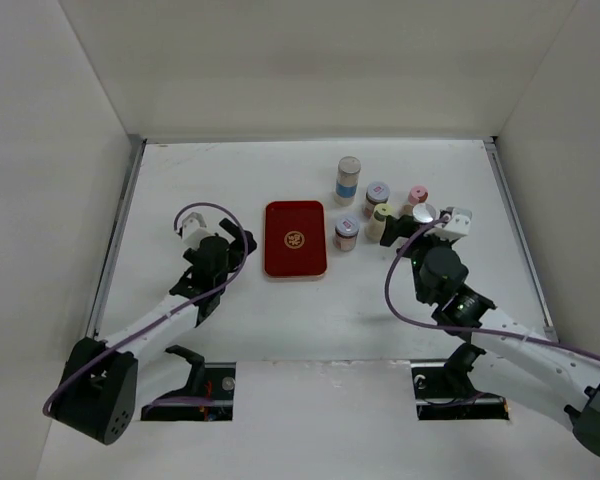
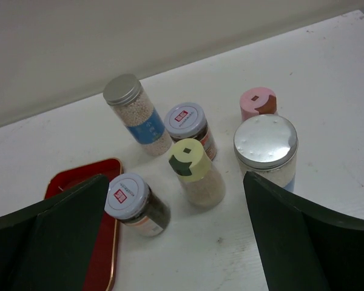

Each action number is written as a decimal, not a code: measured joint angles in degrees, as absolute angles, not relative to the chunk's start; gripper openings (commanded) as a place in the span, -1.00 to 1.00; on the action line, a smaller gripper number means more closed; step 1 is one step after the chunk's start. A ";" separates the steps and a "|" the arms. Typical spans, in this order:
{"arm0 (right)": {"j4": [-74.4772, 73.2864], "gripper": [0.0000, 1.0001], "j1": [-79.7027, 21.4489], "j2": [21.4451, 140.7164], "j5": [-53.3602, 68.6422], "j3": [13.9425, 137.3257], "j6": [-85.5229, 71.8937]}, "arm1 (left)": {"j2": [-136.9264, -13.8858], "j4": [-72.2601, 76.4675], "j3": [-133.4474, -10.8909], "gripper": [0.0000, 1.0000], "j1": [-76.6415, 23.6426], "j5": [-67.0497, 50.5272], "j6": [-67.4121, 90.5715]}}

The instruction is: Organize the condiment bottles

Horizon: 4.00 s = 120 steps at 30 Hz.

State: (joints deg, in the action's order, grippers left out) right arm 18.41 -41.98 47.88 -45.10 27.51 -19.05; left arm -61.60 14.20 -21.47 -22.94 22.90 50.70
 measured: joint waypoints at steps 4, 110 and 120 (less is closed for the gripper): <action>18.44 1.00 -42.78 46.52 -45.30 27.51 -18.85 | -58.72 12.95 -21.47 1.00 -22.96 22.98 50.17; 4.71 0.09 -45.82 115.33 -18.57 87.31 -6.02 | -56.47 34.09 -8.21 1.00 -14.66 16.82 49.08; 4.62 0.18 -47.03 115.92 -17.54 88.36 -6.22 | -57.60 34.22 -8.21 1.00 -14.66 16.12 49.45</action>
State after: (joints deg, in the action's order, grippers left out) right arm 4.62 -47.03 115.92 -17.54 88.36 -6.22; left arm -57.60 34.22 -8.21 -14.66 16.12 49.45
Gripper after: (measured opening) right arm 0.680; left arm 0.997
